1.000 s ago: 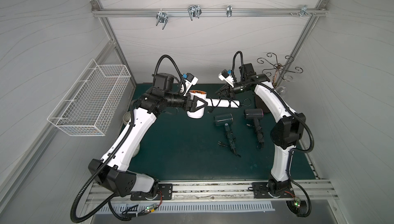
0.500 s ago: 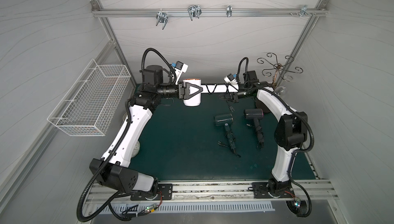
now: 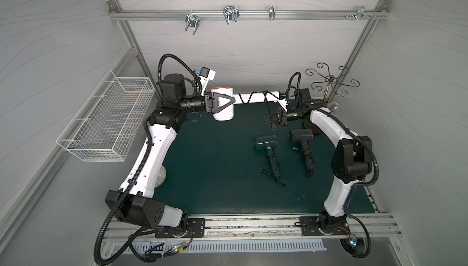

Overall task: Wrap the cord around the hair dryer
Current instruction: Wrap the power cord around the hair dryer.

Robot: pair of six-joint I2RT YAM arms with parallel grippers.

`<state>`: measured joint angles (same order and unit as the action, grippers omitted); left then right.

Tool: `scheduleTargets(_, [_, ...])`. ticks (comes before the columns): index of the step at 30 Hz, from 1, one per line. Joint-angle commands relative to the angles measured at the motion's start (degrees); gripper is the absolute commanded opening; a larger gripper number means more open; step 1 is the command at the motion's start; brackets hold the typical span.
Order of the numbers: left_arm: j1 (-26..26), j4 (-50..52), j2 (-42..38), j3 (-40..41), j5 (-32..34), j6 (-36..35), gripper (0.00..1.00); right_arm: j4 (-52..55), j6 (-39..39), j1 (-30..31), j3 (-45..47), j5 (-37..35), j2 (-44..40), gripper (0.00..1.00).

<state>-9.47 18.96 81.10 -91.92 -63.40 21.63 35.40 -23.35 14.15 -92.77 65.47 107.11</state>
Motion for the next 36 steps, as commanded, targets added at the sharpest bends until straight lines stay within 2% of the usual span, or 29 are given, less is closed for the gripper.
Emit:
scheduleTargets(1, [0.63,-6.59,-1.87,-3.97,-2.38,0.09,0.00,0.16,-0.39,-0.65,1.06,-0.08,-2.55,0.16])
scheduleTargets(15, [2.44,-6.77,-1.65,-4.06,-2.12,0.08,0.00,1.28,-0.34,-0.63,2.95,-1.00,-3.59,0.22])
scheduleTargets(22, [2.62,-6.88,-1.47,-3.96,-2.18,0.26,0.00,1.85,-0.12,-0.78,2.85,-1.22,-3.81,0.29])
scheduleTargets(26, [2.69,-6.86,-1.52,-3.96,-2.15,0.26,0.00,1.74,0.41,-0.69,2.74,-1.01,-3.82,0.27])
scheduleTargets(30, [3.01,-6.85,-1.65,-3.75,-1.96,0.26,0.00,2.02,0.58,-0.78,2.90,-1.22,-3.94,0.33])
scheduleTargets(36, [3.32,-6.94,-1.56,-3.92,-1.82,0.45,0.00,1.70,0.97,-0.77,3.58,-1.58,-4.09,0.33])
